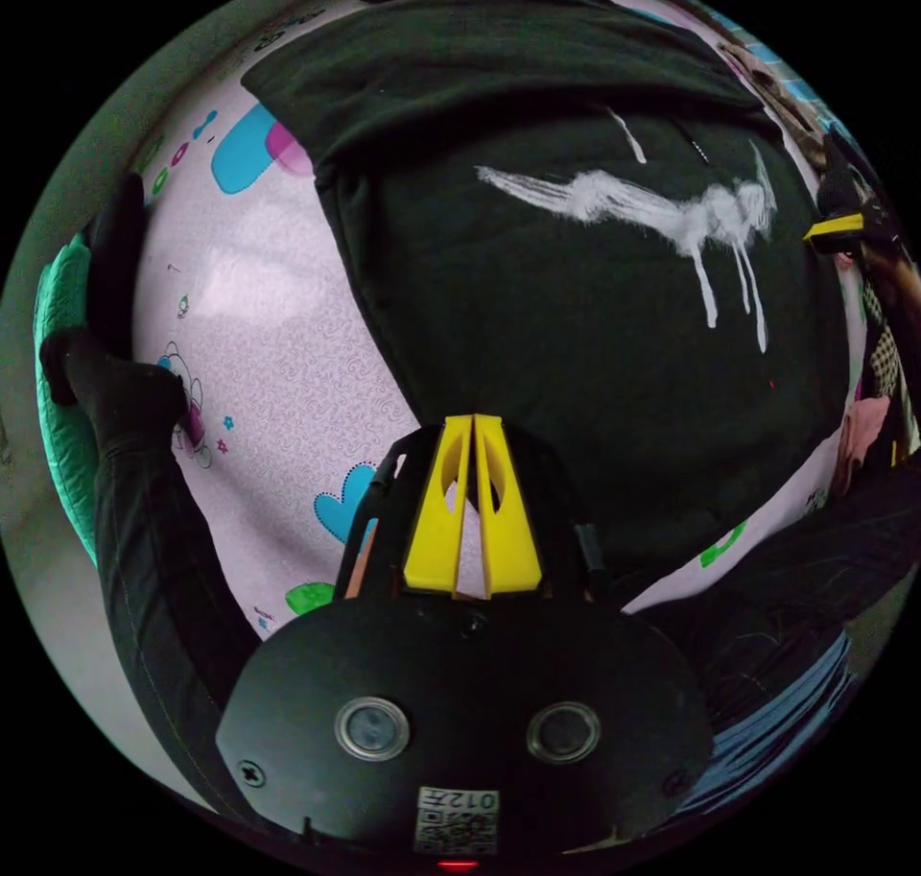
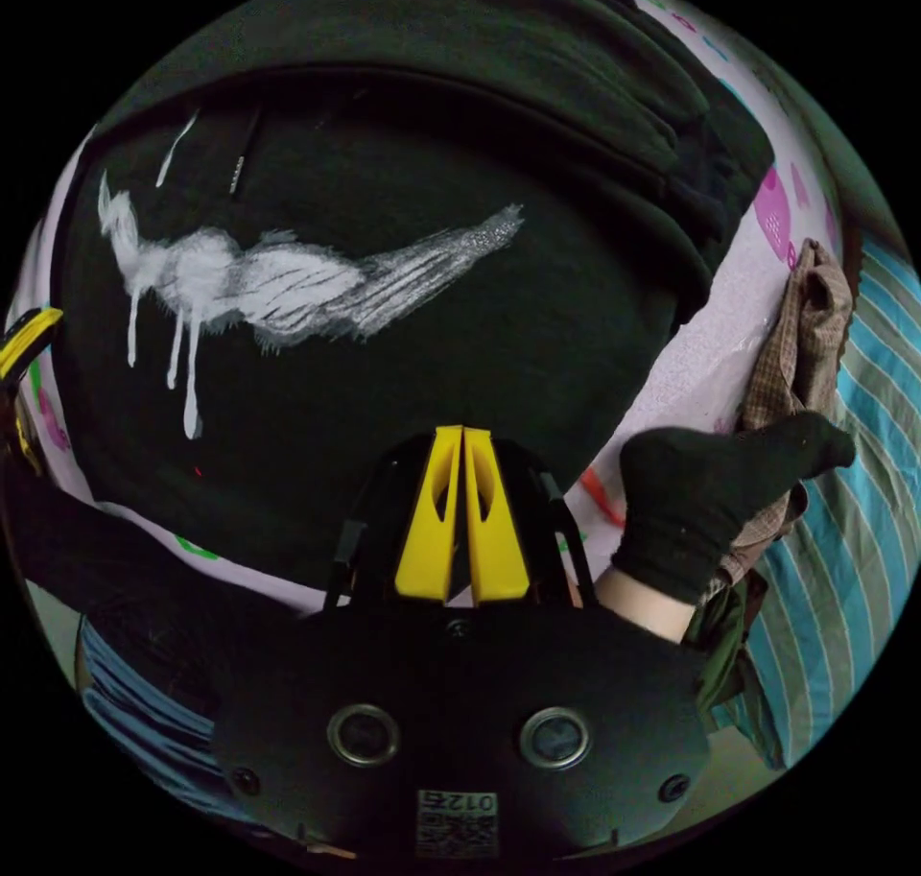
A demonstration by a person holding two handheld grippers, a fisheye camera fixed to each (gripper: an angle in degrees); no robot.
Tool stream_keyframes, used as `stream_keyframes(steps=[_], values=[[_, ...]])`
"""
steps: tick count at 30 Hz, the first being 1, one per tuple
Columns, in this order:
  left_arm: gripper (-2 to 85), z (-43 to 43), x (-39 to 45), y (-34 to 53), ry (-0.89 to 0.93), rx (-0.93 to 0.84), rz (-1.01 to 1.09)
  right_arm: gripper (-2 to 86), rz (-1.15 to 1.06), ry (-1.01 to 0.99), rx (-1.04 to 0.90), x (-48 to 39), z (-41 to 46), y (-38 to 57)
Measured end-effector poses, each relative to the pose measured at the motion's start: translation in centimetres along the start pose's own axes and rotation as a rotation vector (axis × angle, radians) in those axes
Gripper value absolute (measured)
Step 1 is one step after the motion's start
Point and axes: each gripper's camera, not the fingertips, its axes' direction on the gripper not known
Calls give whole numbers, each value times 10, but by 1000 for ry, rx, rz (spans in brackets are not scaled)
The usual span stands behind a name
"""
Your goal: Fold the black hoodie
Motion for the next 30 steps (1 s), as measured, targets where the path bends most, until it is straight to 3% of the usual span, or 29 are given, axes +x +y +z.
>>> stream_keyframes(steps=[5,11,20,30], values=[[6,-22,-5,0,-31,-59,30,-8,-119,-60,-67,17,-15,11],[6,-106,-39,-14,72,95,39,-9,-152,-161,-123,41,-34,28],[7,-202,-100,-96,67,291,-91,-9,21,-154,293,96,-136,26],[22,-262,-185,-192,154,430,-235,33,314,-401,664,202,-204,4]])
